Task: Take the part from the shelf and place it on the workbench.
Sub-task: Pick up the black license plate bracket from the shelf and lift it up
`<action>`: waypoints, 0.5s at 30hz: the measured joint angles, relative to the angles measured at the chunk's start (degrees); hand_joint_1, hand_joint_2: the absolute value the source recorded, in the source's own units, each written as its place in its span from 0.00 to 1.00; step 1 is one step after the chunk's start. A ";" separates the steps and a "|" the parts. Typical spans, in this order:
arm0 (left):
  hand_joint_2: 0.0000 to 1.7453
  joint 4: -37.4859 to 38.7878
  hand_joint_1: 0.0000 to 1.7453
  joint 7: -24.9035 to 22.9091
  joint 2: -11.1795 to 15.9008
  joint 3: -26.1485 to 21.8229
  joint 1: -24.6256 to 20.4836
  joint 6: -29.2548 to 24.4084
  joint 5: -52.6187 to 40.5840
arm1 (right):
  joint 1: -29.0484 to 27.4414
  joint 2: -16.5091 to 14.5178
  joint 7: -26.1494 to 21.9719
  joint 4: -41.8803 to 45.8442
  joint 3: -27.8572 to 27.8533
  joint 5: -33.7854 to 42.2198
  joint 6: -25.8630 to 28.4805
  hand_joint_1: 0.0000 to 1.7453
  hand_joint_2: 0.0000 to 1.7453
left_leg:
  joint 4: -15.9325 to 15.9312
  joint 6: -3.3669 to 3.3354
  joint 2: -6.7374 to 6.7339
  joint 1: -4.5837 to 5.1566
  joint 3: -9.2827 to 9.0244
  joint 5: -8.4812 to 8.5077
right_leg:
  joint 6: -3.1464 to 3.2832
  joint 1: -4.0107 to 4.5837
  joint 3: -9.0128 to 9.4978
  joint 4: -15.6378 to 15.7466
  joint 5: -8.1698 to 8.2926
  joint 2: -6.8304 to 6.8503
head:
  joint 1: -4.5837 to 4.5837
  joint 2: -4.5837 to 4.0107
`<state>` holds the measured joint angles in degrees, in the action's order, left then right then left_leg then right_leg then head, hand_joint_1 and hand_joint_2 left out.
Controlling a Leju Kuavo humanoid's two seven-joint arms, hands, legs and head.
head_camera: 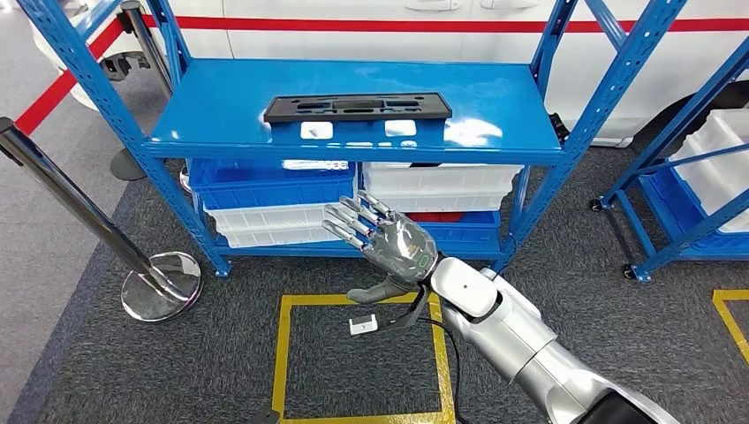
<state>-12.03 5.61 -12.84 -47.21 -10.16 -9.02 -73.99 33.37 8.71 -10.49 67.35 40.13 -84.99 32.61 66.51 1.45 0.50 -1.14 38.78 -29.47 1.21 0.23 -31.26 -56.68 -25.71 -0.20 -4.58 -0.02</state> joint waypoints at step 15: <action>0.00 0.27 0.00 -0.12 0.39 -0.02 -0.12 0.25 -0.14 | -0.77 0.02 0.01 0.64 -0.57 0.13 -0.13 0.00 0.00 | -8.48 -3.54 0.35 0.88 -8.33 2.08 | -2.30 -0.63 -10.21 -11.73 -3.85 0.13 | 0.01 0.00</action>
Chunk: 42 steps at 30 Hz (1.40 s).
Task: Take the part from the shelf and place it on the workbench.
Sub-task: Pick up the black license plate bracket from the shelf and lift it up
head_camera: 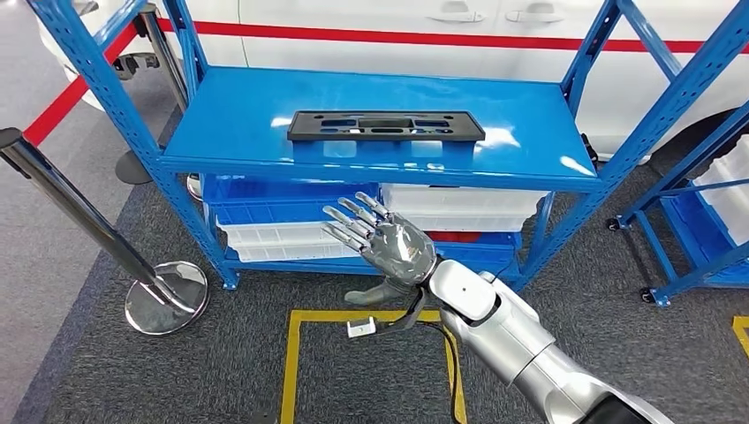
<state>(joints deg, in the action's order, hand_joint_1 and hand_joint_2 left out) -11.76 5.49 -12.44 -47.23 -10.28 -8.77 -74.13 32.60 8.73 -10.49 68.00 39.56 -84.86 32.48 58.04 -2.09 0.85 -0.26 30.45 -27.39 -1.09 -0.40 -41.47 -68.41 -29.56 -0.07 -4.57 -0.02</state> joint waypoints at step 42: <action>0.00 0.27 0.00 -1.28 0.27 -0.15 -0.32 0.37 0.75 | 4.13 -4.03 2.82 -7.10 -3.64 -1.52 -3.28 0.00 1.00 | 13.82 2.70 -0.11 0.09 6.89 -6.40 | 2.61 0.19 4.15 11.48 8.32 -0.23 | 0.10 0.00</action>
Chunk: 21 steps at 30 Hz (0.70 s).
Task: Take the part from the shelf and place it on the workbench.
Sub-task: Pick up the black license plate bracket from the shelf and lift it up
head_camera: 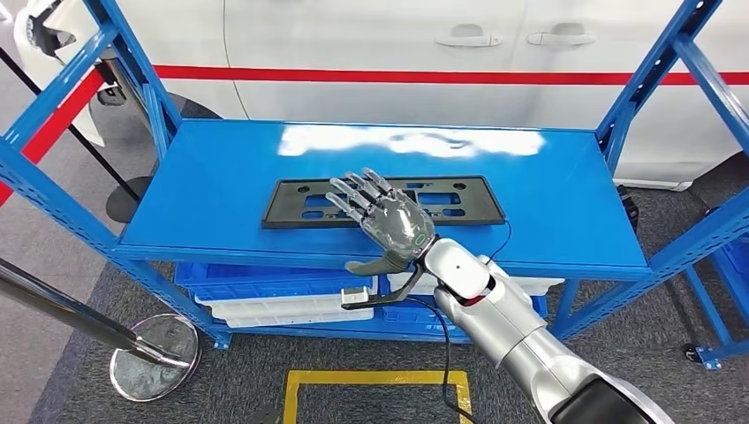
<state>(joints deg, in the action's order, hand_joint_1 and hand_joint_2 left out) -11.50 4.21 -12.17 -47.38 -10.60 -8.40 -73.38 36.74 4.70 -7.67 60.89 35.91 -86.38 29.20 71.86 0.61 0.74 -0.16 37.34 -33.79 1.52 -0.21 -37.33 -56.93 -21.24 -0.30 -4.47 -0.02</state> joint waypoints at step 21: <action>0.00 0.00 0.00 0.11 0.28 -0.18 0.34 0.36 0.11 | 10.11 -0.92 13.83 -24.07 10.37 -3.65 -7.17 0.91 1.00 | -13.92 -2.32 -0.14 0.11 -3.32 9.23 | -2.65 -0.42 -0.07 -4.40 -2.90 0.04 | 0.01 0.00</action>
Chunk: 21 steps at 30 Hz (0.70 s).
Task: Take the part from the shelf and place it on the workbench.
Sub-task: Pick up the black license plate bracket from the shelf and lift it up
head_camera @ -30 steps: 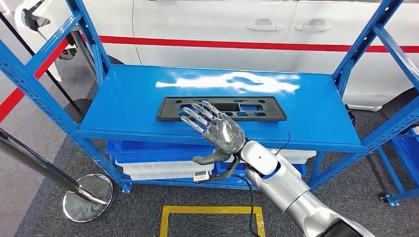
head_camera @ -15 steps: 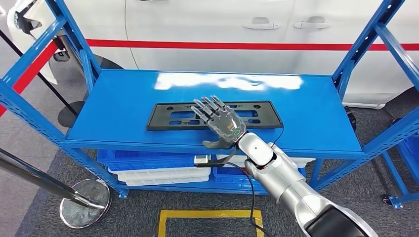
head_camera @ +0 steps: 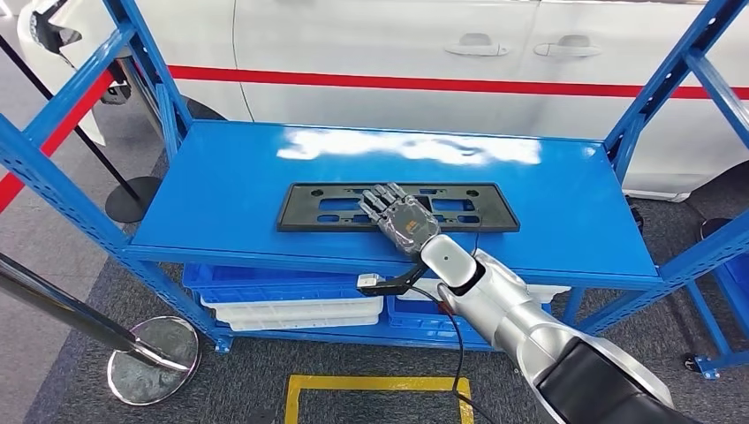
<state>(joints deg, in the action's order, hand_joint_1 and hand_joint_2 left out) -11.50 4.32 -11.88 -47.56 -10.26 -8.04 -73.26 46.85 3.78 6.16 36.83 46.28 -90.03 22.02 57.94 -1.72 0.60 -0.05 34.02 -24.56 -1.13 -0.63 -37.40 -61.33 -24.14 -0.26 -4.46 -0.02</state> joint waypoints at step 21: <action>0.50 0.00 0.00 0.09 0.15 -0.48 0.06 -0.39 -0.32 | -1.23 -1.42 -12.74 0.90 -4.46 10.91 0.30 0.96 1.00 | 0.16 0.46 -0.12 -0.17 -0.09 -0.21 | 0.45 0.50 2.07 3.12 0.04 -0.07 | 0.00 0.00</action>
<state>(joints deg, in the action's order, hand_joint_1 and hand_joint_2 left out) -11.50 4.41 -11.73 -48.04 -10.20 -8.43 -73.59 45.62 2.35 -6.58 37.73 41.82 -79.12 22.32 58.11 -1.25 0.48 -0.23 33.93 -24.77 -0.68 -0.13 -35.33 -58.21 -24.10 -0.33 -4.46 -0.02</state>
